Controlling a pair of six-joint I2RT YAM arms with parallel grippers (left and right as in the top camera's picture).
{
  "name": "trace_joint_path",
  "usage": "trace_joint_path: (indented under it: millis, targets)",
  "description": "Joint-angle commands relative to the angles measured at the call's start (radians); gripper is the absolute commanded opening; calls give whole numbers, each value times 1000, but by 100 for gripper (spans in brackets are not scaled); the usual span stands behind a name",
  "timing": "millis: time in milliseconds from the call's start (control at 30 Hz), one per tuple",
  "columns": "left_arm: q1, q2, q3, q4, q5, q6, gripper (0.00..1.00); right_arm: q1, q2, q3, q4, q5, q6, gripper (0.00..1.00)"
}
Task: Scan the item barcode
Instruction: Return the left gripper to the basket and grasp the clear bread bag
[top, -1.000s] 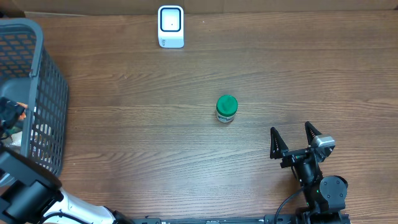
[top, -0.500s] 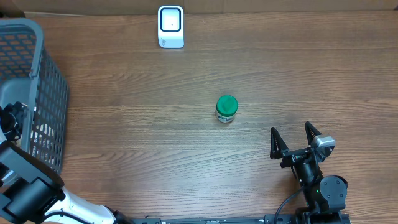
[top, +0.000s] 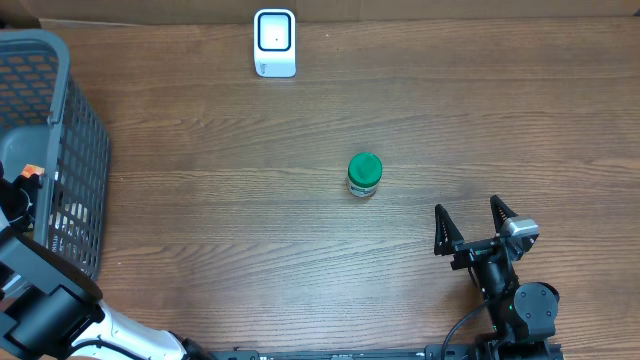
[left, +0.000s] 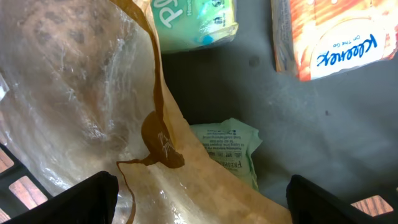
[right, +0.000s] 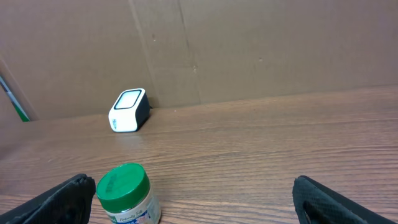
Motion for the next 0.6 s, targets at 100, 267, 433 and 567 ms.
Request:
trace_joint_path:
  millis: [100,267,433,567]
  targets:
    - [11,4,-8,14,-22,-14,88,-6,-4,-11,5,-2,2,100]
    - [11,21,-40,47,-23,-14,87,-6,-4,-11,5,-2,2,100]
    - [11,82,-40,47,-22,-14,79,-6,-4,-11,5,-2,2,100]
    - [11,120,-40,39,-22,-13,42,-6,-4,-11,5,-2,2,100]
